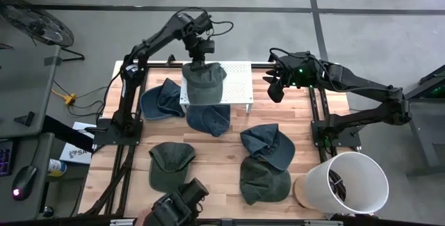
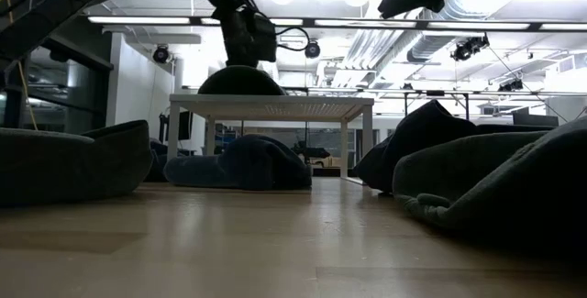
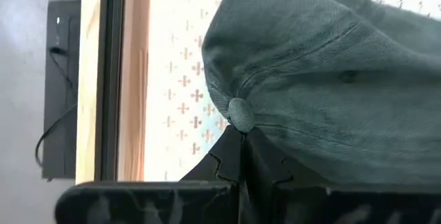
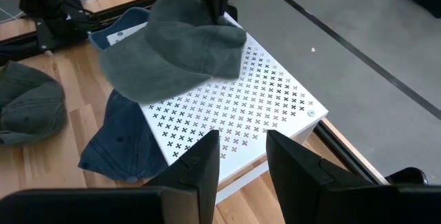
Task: Pick & Place hat
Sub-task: Put the top right gray cap on the shelf
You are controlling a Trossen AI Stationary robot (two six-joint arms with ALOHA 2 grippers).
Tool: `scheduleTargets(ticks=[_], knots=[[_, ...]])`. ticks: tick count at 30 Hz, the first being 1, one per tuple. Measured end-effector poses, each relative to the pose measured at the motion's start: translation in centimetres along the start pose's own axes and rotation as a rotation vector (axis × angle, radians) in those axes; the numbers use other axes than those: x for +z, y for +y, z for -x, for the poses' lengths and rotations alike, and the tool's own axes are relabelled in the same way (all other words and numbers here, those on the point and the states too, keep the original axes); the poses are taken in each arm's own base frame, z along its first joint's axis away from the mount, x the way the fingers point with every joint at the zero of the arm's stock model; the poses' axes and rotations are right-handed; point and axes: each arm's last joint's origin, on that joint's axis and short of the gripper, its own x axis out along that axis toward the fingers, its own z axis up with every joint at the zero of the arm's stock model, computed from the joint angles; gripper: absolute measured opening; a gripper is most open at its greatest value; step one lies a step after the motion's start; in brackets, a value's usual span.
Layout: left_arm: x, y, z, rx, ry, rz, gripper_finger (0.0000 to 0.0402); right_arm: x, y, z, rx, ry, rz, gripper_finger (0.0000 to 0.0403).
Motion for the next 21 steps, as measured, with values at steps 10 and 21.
scheduleTargets(ticks=[10,21], knots=[[-0.3,0.0,0.0,0.037,0.059,0.031,0.0003,0.0,0.0,0.0,0.000,0.000,0.000,0.0114],[0.8,-0.1,2.3,0.125,-0.037,0.082,0.0088,-0.1,0.1,0.0,0.029,0.012,0.019,0.0114]])
